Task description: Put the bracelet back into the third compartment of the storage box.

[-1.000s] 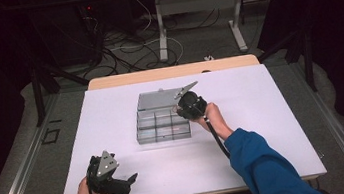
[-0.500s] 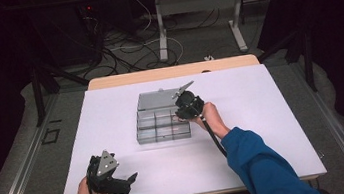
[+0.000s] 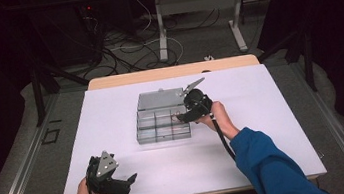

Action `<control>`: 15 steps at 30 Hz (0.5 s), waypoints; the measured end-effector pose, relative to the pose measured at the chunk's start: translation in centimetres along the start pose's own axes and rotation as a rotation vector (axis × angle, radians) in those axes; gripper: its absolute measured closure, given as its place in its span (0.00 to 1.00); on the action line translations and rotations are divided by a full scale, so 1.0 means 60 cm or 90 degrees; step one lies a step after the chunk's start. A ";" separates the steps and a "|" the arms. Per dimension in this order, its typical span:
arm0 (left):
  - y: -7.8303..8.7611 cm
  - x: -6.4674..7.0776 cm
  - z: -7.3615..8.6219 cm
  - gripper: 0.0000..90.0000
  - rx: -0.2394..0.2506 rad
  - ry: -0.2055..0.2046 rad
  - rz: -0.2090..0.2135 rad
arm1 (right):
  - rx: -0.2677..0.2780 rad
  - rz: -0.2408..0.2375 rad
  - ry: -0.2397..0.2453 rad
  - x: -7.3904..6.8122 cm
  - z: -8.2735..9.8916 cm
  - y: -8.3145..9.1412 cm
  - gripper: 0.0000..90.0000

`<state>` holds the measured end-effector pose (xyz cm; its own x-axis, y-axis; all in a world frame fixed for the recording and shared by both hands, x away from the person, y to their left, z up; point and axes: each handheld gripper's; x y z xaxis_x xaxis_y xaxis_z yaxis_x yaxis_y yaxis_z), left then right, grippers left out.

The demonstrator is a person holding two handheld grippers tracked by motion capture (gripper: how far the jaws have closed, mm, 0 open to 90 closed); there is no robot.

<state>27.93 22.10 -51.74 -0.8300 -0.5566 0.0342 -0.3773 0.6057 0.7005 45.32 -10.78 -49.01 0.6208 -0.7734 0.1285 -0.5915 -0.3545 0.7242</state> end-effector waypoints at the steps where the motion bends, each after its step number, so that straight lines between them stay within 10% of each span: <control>1: 0.000 0.000 0.000 0.00 0.000 0.000 0.000 | -0.011 -0.007 -0.004 0.003 0.005 0.009 0.34; 15: 0.001 0.000 0.001 0.00 0.001 0.002 -0.003 | 0.017 -0.041 0.006 0.013 0.042 0.047 0.10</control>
<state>27.89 22.15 -51.73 -0.8272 -0.5610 0.0325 -0.3822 0.6041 0.6992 42.82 -13.72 -48.58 0.6625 -0.7437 0.0895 -0.5639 -0.4165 0.7131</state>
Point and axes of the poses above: each handheld gripper's, and its own axes: y roughly backward along the jaws, z roughly out of its underside, x roughly to its right, and after that the axes turned 14 degrees about z, right-handed
